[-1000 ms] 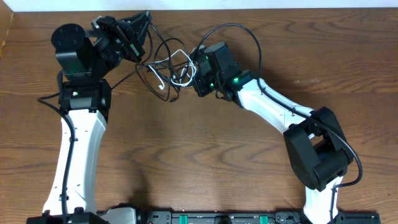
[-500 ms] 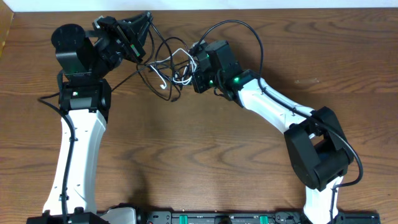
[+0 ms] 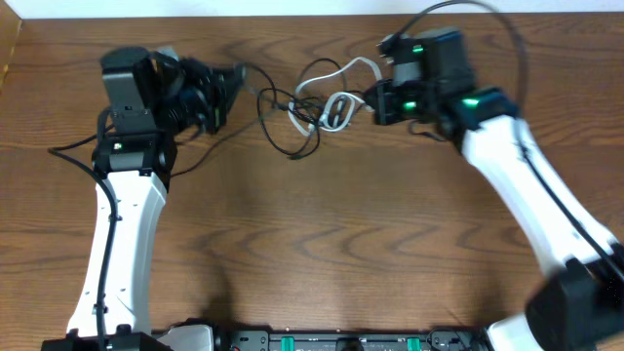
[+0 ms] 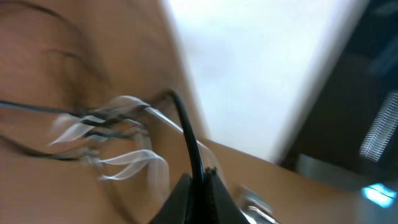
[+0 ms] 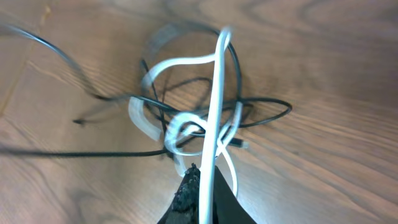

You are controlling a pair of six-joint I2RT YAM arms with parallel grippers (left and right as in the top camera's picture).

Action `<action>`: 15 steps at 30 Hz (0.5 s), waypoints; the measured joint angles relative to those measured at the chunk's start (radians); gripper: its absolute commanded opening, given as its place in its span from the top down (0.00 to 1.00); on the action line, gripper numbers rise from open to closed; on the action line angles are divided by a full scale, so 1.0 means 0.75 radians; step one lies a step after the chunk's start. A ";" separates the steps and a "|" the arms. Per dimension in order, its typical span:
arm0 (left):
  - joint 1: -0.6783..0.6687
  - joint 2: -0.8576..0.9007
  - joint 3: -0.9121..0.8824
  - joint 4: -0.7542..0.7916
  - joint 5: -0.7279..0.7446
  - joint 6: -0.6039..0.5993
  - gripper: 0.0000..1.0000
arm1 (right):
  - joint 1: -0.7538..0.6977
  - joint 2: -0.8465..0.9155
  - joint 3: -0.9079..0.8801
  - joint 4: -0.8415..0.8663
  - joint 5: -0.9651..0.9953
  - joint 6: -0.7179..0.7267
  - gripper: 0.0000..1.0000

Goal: Untangle cables

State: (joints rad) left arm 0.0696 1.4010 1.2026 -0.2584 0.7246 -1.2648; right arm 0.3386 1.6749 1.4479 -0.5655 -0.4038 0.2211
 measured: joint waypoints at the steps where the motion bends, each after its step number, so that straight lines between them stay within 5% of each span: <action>1: 0.000 0.004 0.001 -0.084 -0.041 0.072 0.92 | -0.014 -0.040 0.000 -0.025 -0.004 -0.003 0.99; 8: 0.000 0.043 0.001 -0.444 -0.392 0.369 0.91 | -0.067 -0.257 0.005 -0.136 -0.021 -0.017 0.99; 10: 0.000 0.053 0.001 -0.457 -0.448 0.423 0.83 | -0.072 -0.276 0.017 -0.159 -0.027 -0.018 0.99; 15: 0.000 0.066 0.001 -0.475 -0.522 0.524 0.38 | -0.072 -0.301 0.160 -0.242 -0.049 -0.028 0.99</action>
State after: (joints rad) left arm 0.0696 1.4502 1.2030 -0.6144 0.3328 -0.8719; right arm 0.2844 1.4494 1.5681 -0.7471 -0.4404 0.1997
